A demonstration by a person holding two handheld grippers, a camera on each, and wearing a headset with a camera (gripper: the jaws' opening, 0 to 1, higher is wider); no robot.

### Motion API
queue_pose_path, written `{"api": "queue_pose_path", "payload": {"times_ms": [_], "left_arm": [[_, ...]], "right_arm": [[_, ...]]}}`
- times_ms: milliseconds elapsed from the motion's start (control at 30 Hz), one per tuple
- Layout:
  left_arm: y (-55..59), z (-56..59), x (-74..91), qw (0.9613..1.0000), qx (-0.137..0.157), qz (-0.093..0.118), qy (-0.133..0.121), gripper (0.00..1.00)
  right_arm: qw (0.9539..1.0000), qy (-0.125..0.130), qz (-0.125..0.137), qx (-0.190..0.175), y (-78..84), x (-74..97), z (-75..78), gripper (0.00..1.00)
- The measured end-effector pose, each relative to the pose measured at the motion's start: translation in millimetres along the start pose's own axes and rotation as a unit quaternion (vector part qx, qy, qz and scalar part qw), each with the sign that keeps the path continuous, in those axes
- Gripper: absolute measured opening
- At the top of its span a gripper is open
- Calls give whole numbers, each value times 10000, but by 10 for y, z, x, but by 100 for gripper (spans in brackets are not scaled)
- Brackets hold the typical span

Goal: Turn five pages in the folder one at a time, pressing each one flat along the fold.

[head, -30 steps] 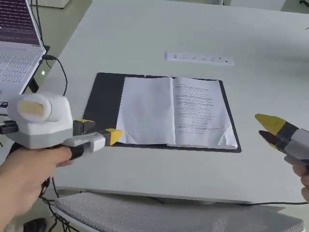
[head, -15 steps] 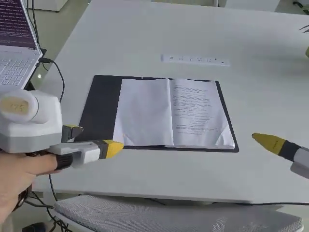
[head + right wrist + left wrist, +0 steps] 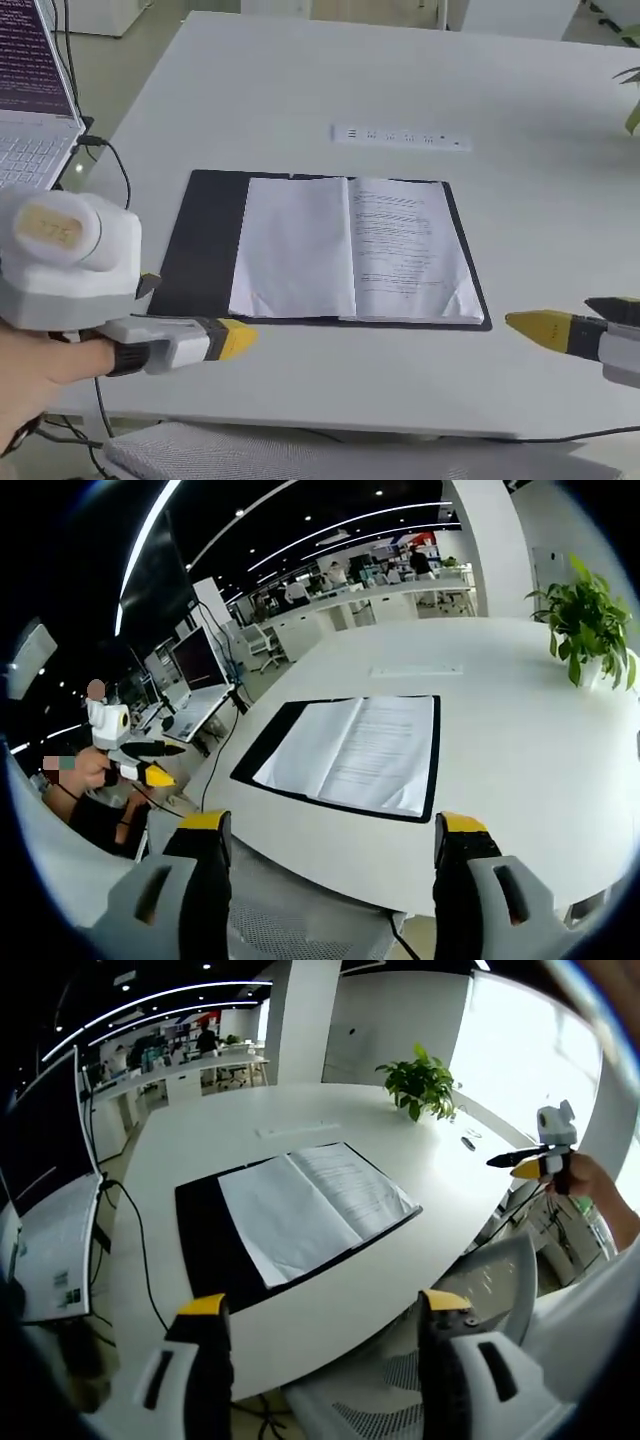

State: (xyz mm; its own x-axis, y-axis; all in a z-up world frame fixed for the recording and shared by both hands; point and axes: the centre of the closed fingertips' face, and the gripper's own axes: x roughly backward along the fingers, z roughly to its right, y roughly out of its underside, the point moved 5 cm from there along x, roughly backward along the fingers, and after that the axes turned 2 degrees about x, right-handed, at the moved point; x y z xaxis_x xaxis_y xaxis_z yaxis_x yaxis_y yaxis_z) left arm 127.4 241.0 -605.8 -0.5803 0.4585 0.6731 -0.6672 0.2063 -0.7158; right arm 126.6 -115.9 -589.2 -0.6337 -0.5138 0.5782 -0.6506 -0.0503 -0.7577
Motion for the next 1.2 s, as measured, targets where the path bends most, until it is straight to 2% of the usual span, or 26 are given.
{"api": "queue_pose_path", "payload": {"times_ms": [200, 367, 500, 567, 600, 667, 733, 833, 900, 967, 1067, 1100, 1200], "left_arm": [[-40, -25, -39, 10000, 0, 41, -55, 75], [10, -38, -191, 10000, -21, -59, -69, 73], [33, -4, -399, 10000, -64, -35, -36, 72], [16, 45, -523, 10000, -48, 23, 34, 73], [-20, 92, -604, 9997, -108, 147, 131, 72], [-58, 141, -717, 9996, -72, 233, 173, 70], [-118, 225, -865, 9987, -19, 369, 339, 68], [-202, 350, -1134, 9976, 89, 495, 483, 65], [-255, 447, -1332, 9967, -2, 600, 549, 64], [-276, 517, -1519, 9966, -48, 573, 583, 61], [-303, 682, -1847, 9964, -219, 535, 625, 57], [-311, 707, -1882, 9961, -258, 557, 632, 56], [-324, 855, -2194, 9949, -549, 478, 699, 55]], "right_arm": [[9999, 66, -99, -29, 78, -26, 95, 82], [9998, 39, -155, -110, 151, -70, 152, 81], [9998, -58, -99, -191, 194, -133, 171, 79], [9996, -93, -38, -264, 202, -163, 196, 79], [9995, -129, -9, -284, 205, -179, 194, 78], [9990, -196, 42, -396, 218, -222, 195, 76], [9986, -244, 129, -445, 219, -259, 201, 76], [9978, -316, 176, -552, 235, -310, 211, 74], [9971, -355, 245, -632, 241, -353, 226, 73], [9961, -397, 294, -736, 252, -392, 240, 71], [9944, -427, 356, -902, 272, -449, 271, 69], [9940, -437, 349, -942, 285, -468, 288, 68], [9924, -444, 373, -1084, 305, -519, 332, 67]]}}
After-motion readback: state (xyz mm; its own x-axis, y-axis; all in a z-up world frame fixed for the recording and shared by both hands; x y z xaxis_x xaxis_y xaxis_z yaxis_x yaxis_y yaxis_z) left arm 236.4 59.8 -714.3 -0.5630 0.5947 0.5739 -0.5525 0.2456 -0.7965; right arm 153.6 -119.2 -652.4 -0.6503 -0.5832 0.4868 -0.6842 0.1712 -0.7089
